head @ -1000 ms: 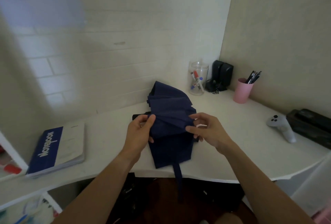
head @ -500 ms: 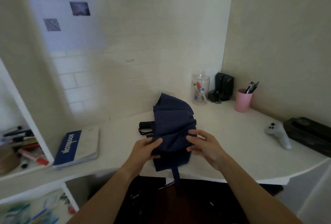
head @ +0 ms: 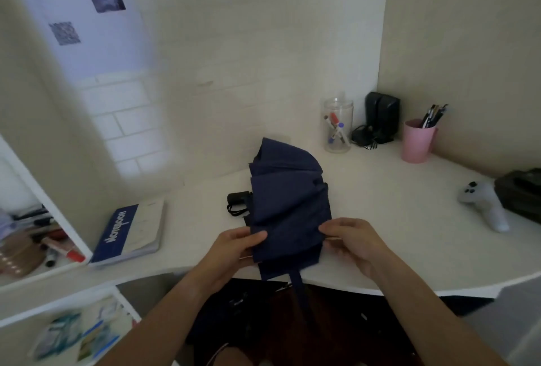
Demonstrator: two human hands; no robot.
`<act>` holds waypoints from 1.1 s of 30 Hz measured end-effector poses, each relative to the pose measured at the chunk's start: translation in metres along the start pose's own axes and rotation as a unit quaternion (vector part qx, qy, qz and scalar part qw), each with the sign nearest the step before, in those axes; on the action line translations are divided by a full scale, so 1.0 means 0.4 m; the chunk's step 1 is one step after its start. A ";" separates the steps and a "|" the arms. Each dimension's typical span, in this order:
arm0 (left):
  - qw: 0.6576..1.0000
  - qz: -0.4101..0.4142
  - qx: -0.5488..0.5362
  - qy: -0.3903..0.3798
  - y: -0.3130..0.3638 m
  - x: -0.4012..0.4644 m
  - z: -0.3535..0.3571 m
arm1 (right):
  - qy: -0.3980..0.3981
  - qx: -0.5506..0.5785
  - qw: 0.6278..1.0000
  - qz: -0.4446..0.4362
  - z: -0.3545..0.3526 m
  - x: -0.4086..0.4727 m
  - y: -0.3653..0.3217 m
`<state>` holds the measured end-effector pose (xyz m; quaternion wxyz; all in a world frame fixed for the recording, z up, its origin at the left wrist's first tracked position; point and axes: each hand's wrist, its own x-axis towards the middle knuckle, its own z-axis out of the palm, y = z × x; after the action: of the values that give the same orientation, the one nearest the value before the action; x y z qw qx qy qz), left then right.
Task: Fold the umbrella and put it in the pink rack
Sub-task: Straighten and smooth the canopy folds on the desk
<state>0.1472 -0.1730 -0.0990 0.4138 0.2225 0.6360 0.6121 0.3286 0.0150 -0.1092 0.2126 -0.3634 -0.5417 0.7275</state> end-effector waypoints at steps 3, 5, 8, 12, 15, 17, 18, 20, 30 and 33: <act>0.999 0.001 0.033 -0.007 0.001 -0.025 0.002 | -0.001 -0.006 1.000 -0.014 -0.013 -0.020 0.006; 0.998 -0.001 0.070 -0.003 0.004 -0.030 0.009 | -0.009 -0.014 1.000 -0.016 -0.004 -0.034 0.003; 0.997 -0.034 0.066 0.026 0.012 -0.017 0.024 | 0.047 -0.036 0.998 -0.038 0.016 -0.031 -0.001; 0.993 -0.057 -0.084 0.062 0.016 0.012 0.023 | 0.042 -0.015 0.999 -0.016 0.003 -0.037 -0.003; 0.992 -0.065 -0.094 0.058 0.001 0.007 0.019 | 0.019 -0.045 0.999 -0.003 -0.013 -0.039 0.006; 0.992 -0.072 -0.089 0.052 -0.013 0.004 0.020 | 0.031 -0.073 0.997 -0.021 -0.009 -0.035 0.015; 0.992 -0.074 -0.093 0.050 -0.019 0.004 0.020 | 0.035 -0.083 0.995 -0.030 -0.003 -0.039 0.018; 0.992 -0.075 -0.095 0.047 -0.027 0.005 0.019 | 0.038 -0.074 0.995 -0.046 0.011 -0.047 0.025; 0.970 0.028 0.224 0.095 -0.043 0.014 -0.004 | 0.110 -0.495 0.755 -0.415 0.104 -0.051 0.001; 0.919 0.099 0.367 0.109 -0.060 0.013 -0.018 | 0.021 -0.603 0.703 -0.377 0.116 -0.021 0.043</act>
<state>0.1440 -0.1769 -0.1241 0.1685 0.3519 0.8322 0.3940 0.3001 -0.0258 -0.1159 0.2158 -0.1947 -0.9519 0.0972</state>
